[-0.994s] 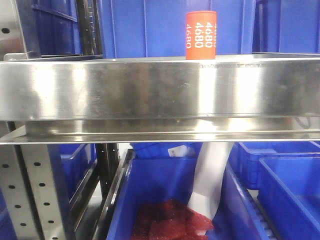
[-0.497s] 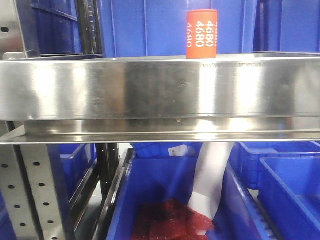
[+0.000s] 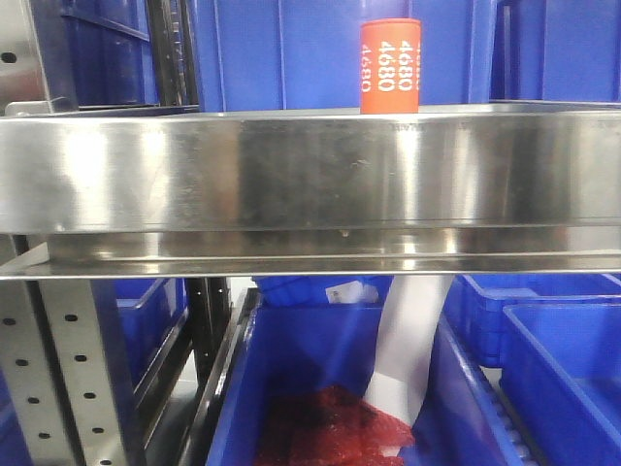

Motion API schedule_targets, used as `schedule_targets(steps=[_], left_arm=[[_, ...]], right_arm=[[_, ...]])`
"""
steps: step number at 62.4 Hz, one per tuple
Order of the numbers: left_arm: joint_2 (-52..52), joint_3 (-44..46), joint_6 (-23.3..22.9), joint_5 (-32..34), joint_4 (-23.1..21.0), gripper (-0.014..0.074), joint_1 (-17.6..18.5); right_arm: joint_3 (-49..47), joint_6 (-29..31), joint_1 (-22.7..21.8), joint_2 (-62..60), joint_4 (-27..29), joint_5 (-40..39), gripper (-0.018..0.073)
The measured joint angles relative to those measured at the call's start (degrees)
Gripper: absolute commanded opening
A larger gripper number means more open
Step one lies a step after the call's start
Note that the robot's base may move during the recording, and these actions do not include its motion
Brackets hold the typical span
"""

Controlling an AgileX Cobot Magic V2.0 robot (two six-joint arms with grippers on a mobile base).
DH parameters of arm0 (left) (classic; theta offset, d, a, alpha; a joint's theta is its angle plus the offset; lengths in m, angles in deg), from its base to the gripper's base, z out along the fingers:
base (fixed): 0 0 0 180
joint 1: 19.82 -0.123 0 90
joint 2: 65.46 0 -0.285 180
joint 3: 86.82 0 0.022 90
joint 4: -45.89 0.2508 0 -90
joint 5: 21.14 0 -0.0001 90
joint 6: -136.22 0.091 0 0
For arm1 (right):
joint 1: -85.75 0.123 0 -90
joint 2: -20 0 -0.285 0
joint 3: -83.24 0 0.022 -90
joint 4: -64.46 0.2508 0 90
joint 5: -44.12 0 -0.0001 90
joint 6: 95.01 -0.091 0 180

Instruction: Grab orange capacitor from left shelf to right conveyor

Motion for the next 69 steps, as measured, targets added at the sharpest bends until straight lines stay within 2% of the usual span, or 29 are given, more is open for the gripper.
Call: schedule_targets(steps=[4,8,28,48,52,55,56,59,61,62,66,69], left_arm=[[0.0,0.0,0.0,0.0,0.0,-0.0105,0.0],[0.0,0.0,0.0,0.0,0.0,-0.0105,0.0],[0.0,0.0,0.0,0.0,0.0,-0.0105,0.0],[0.0,0.0,0.0,0.0,0.0,-0.0105,0.0],[0.0,0.0,0.0,0.0,0.0,-0.0105,0.0],[0.0,0.0,0.0,0.0,0.0,-0.0105,0.0],[0.0,0.0,0.0,0.0,0.0,-0.0105,0.0],[0.0,0.0,0.0,0.0,0.0,-0.0105,0.0],[0.0,0.0,0.0,0.0,0.0,-0.0105,0.0],[0.0,0.0,0.0,0.0,0.0,-0.0105,0.0],[0.0,0.0,0.0,0.0,0.0,-0.0105,0.0],[0.0,0.0,0.0,0.0,0.0,-0.0105,0.0]], right_arm=[[-1.9,0.0,2.2,5.4,0.0,-0.6,0.0659],[-3.6,0.0,3.4,10.2,0.0,-2.0,0.0627],[-7.5,0.1,4.0,27.0,0.0,-14.4,0.0627],[-7.6,0.1,1.1,36.9,3.9,-26.8,0.0622],[-7.6,0.1,0.9,38.2,3.9,-28.9,0.0565],[-7.7,0.1,0.9,39.3,3.9,-29.9,0.0461],[-7.8,0.1,0.9,39.7,3.9,-30.1,0.0413],[-7.9,0.1,0.9,40.2,3.9,-30.4,0.0166],[-8.1,0.0,0.9,40.5,4.0,-30.8,0.0034],[-8.1,0.0,0.9,40.5,4.0,-30.8,0.0018],[-8.2,0.0,0.9,40.5,4.0,-30.6,0.0099],[-8.2,0.0,0.9,40.1,4.0,-30.3,0.0081]])
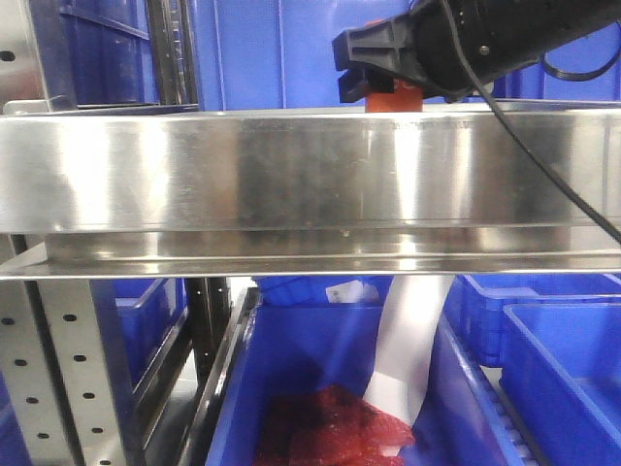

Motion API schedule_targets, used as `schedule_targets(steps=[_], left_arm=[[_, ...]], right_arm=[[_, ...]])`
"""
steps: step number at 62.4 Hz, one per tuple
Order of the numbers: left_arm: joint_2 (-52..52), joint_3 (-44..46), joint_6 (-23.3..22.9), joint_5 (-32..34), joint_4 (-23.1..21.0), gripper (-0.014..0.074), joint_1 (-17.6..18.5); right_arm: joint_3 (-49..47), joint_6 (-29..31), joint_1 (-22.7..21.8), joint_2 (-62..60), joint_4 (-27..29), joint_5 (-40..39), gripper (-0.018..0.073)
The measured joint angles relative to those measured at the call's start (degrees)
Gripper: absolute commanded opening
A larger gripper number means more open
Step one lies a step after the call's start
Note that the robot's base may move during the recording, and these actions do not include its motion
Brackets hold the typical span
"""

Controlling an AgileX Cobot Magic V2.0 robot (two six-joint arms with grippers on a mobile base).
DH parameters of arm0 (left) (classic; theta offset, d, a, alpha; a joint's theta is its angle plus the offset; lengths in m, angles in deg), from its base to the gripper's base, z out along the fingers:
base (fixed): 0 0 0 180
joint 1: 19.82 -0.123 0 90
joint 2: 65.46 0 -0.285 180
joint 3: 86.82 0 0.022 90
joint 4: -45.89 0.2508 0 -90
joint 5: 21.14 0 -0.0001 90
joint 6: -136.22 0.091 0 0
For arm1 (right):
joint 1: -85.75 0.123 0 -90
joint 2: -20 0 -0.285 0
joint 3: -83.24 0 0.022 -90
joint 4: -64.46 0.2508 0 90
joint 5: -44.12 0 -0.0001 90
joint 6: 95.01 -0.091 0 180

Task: Grab orange capacitor from left shelf to right conveyor
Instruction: 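Lift the orange cylinder with the right gripper and pull it back off the shelf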

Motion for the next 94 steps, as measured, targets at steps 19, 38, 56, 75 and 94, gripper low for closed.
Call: schedule_targets(steps=[19,38,56,75,94], left_arm=[[0.0,0.0,0.0,0.0,0.0,-0.0105,0.0],[0.0,0.0,0.0,0.0,0.0,-0.0105,0.0],[0.0,0.0,0.0,0.3,0.0,-0.0105,0.0],[0.0,0.0,0.0,0.0,0.0,-0.0105,0.0],[0.0,0.0,0.0,0.0,0.0,-0.0105,0.0]], right_arm=[[0.8,0.0,0.0,-13.8,0.0,9.8,0.0053],[11.2,0.4,0.0,-40.2,-2.4,22.2,0.0053],[24.8,0.4,0.0,-71.6,-2.8,28.2,0.0053],[28.8,0.4,0.0,-87.1,-2.8,36.5,0.0053],[29.1,0.4,0.0,-87.1,-2.9,36.6,0.0053]])
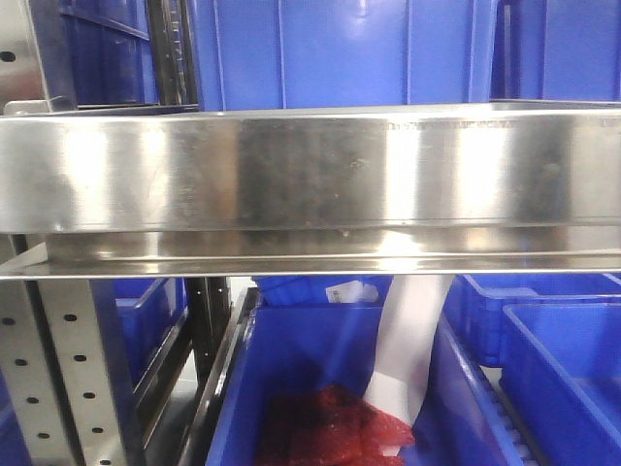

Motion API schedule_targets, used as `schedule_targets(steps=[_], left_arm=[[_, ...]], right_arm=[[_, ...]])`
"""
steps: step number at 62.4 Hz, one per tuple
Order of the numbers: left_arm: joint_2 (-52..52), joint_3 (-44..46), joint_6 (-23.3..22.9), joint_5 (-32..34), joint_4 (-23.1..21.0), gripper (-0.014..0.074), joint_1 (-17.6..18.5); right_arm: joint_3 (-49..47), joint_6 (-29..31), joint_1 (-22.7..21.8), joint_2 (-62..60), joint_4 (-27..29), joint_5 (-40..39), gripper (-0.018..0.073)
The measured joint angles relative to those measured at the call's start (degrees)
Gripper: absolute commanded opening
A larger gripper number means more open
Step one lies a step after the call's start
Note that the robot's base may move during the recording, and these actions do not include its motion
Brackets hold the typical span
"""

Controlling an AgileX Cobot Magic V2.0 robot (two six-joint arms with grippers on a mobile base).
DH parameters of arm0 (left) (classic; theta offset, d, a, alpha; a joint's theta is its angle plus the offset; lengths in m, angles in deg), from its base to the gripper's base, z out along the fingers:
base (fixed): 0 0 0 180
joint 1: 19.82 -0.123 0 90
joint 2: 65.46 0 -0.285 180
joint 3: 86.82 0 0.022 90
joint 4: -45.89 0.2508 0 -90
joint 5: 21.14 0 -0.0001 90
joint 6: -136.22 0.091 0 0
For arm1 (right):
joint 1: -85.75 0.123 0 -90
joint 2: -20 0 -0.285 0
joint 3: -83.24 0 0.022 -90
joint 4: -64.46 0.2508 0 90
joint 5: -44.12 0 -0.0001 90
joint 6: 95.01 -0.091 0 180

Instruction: Grab orange capacitor from left shelf to right conveyor

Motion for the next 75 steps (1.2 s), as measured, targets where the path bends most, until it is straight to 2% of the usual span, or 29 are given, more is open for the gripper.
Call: schedule_targets(steps=[75], left_arm=[[0.0,0.0,0.0,0.0,0.0,-0.0105,0.0]], right_arm=[[0.0,0.0,0.0,0.0,0.0,0.1,0.0049]])
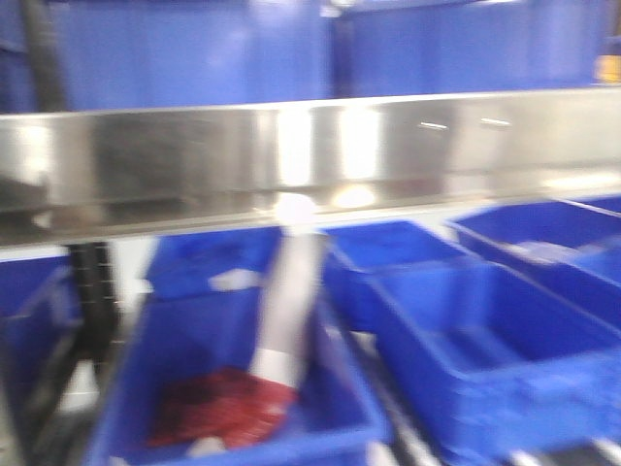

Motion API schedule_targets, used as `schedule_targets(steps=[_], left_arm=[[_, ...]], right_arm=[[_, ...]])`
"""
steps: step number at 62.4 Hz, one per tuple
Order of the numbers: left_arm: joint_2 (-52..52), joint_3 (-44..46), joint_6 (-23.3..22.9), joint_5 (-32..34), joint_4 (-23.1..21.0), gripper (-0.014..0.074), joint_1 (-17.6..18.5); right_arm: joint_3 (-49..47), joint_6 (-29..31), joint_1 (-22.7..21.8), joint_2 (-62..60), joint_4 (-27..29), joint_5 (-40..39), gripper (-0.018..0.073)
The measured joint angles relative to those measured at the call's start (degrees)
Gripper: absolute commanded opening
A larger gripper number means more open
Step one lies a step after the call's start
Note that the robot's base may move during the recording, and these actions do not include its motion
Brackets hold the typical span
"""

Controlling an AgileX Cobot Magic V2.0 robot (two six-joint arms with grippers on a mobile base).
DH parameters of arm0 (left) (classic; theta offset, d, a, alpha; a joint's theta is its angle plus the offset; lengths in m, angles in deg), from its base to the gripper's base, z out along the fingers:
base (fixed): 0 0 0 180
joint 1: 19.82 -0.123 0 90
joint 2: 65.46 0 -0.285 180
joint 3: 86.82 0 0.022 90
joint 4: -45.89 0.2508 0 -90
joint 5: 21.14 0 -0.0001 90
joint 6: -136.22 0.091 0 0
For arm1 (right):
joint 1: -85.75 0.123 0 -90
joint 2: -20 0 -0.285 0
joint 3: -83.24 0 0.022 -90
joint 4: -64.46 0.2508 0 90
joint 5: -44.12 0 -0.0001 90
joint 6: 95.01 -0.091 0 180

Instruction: Grab orange capacitor from left shelf to right conveyor

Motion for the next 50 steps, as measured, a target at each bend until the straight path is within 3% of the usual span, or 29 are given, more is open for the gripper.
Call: schedule_targets(steps=[50], left_arm=[[0.0,0.0,0.0,0.0,0.0,-0.0105,0.0]], right_arm=[[0.0,0.0,0.0,0.0,0.0,0.0,0.0049]])
